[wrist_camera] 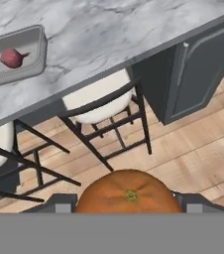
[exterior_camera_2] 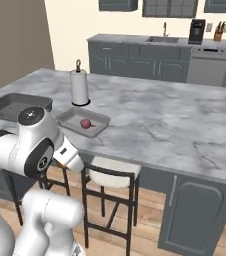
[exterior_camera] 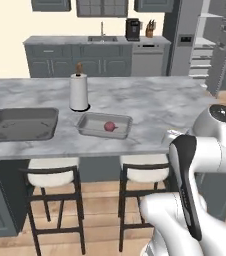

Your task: Place the cold items (onion and tangerine) from the fridge in one tupperware on the dining counter. Place the warm items (hot dog and kebab skewer) in the stove area in another tupperware.

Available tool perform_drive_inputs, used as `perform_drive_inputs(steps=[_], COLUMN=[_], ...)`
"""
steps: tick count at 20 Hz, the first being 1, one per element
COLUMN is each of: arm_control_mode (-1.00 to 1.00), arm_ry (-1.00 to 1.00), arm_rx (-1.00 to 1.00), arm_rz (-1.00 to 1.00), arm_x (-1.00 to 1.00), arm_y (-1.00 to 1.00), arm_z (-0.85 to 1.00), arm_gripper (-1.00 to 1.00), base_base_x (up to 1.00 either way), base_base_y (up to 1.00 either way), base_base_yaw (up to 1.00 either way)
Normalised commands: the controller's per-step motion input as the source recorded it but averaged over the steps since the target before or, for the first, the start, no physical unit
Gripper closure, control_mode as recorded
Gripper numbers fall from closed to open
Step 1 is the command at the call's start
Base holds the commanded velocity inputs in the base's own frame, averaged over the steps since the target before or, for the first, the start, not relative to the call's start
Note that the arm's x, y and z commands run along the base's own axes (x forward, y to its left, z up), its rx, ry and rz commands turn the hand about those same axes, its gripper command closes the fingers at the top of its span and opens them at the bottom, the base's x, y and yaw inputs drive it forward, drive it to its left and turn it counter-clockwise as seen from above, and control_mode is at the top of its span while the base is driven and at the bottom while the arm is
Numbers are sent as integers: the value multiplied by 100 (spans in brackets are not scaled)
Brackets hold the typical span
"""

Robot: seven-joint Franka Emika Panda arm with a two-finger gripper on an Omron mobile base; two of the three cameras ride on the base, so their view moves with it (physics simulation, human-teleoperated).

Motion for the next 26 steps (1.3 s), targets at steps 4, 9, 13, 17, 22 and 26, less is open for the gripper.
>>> perform_drive_inputs(steps=[4, 9, 13, 17, 22, 26], arm_control_mode=[100, 100, 100, 100, -100, -100], arm_ry=[0, 0, 0, 0, 2, 16], arm_rx=[0, 0, 0, 0, 0, 0], arm_rz=[0, 0, 0, 0, 0, 0], arm_x=[0, 0, 0, 0, 39, 99], arm_y=[0, 0, 0, 0, 5, 4], arm_z=[0, 0, 0, 0, 11, 11], arm_gripper=[100, 100, 100, 100, 100, 100], base_base_x=[65, 63, 55, 66, 21, 0], base_base_y=[61, 52, 32, 9, 0, 0], base_base_yaw=[0, 0, 0, 0, 0, 0])
